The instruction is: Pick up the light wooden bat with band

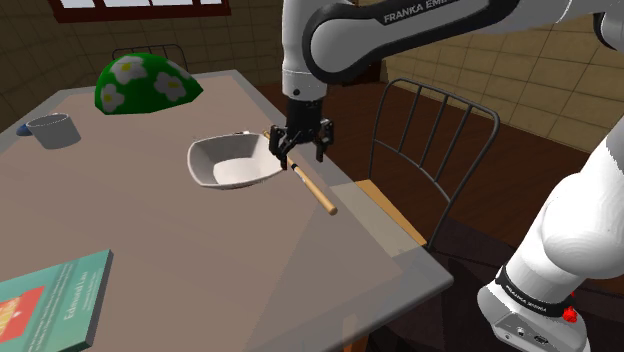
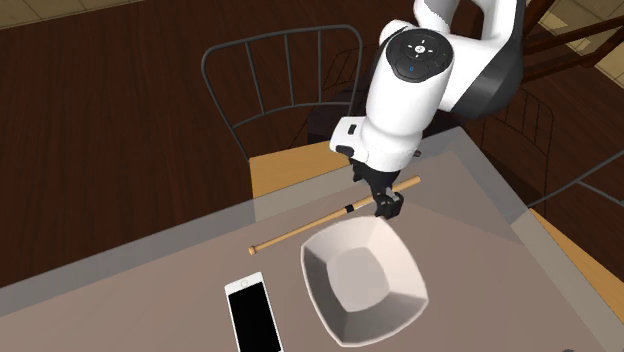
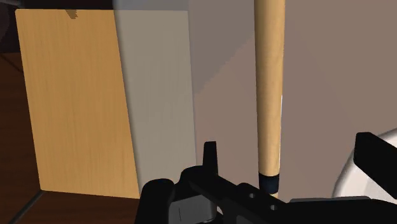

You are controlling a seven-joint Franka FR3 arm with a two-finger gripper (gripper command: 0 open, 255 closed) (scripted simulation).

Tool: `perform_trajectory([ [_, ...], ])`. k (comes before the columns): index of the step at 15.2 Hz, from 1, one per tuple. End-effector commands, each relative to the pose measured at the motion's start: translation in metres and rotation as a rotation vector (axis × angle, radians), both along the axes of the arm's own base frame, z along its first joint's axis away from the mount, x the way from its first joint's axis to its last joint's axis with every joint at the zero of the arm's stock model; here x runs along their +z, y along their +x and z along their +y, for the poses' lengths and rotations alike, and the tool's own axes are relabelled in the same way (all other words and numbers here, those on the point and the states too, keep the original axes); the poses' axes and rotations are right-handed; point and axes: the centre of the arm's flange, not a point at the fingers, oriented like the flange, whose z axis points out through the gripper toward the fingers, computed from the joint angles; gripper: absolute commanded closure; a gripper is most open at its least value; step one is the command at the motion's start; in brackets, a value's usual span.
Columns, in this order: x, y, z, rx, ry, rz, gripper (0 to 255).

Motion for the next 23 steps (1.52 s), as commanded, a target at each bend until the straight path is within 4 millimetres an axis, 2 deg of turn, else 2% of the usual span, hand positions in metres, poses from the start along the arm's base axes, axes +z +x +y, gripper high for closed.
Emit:
perform_trajectory([
  [1,-0.011,0.001,0.0,-0.002,0.0,0.003,0],
  [4,-0.027,0.001,0.0,-0.002,0.0,0.003,0],
  [6,-0.03,0.001,0.0,-0.002,0.0,0.003,0],
  [7,-0.03,0.002,0.0,-0.002,0.0,0.003,255],
  [16,-0.03,0.001,0.0,-0.002,0.0,0.003,255],
  [23,0.007,0.001,0.0,-0.002,0.0,0.003,255],
])
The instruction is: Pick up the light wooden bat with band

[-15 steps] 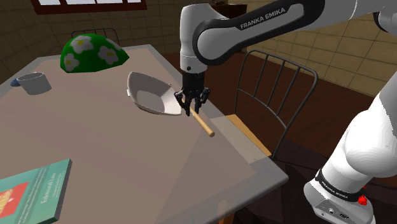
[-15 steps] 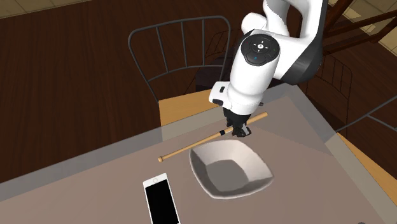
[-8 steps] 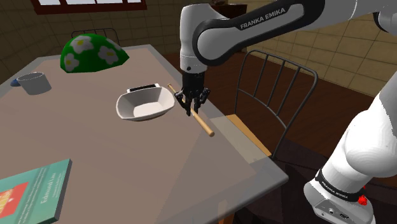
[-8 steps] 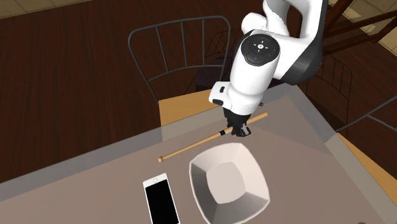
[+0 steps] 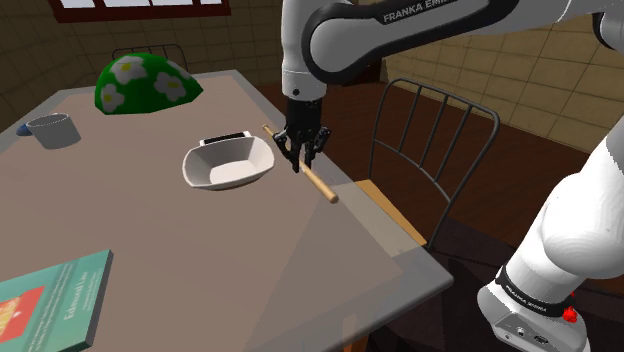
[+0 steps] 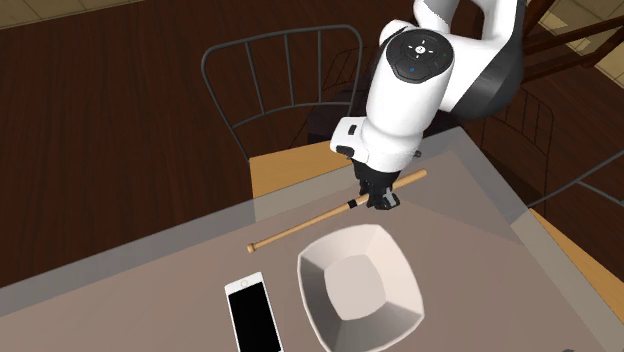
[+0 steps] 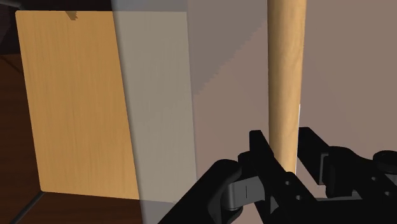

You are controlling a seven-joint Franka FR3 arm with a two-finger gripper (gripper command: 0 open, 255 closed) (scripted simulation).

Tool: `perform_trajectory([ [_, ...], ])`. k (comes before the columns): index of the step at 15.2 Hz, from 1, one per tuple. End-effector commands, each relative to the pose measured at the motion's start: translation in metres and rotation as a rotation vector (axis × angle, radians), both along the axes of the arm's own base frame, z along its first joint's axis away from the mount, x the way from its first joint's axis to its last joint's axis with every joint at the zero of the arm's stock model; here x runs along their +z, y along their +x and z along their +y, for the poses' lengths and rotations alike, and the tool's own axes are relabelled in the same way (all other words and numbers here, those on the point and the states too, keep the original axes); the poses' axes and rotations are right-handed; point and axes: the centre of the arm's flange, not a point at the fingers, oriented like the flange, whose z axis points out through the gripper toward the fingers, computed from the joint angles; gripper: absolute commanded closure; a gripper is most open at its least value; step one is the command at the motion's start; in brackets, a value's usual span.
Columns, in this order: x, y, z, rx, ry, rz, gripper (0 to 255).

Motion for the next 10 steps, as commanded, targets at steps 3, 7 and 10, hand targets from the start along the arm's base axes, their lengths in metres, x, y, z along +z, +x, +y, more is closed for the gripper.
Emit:
perform_trajectory([
  [3,0.022,0.001,-0.001,0.0,0.0,0.0,255],
  [7,0.043,0.001,-0.001,0.0,0.0,0.0,255],
  [10,0.05,0.001,-0.001,0.0,0.0,0.0,255],
])
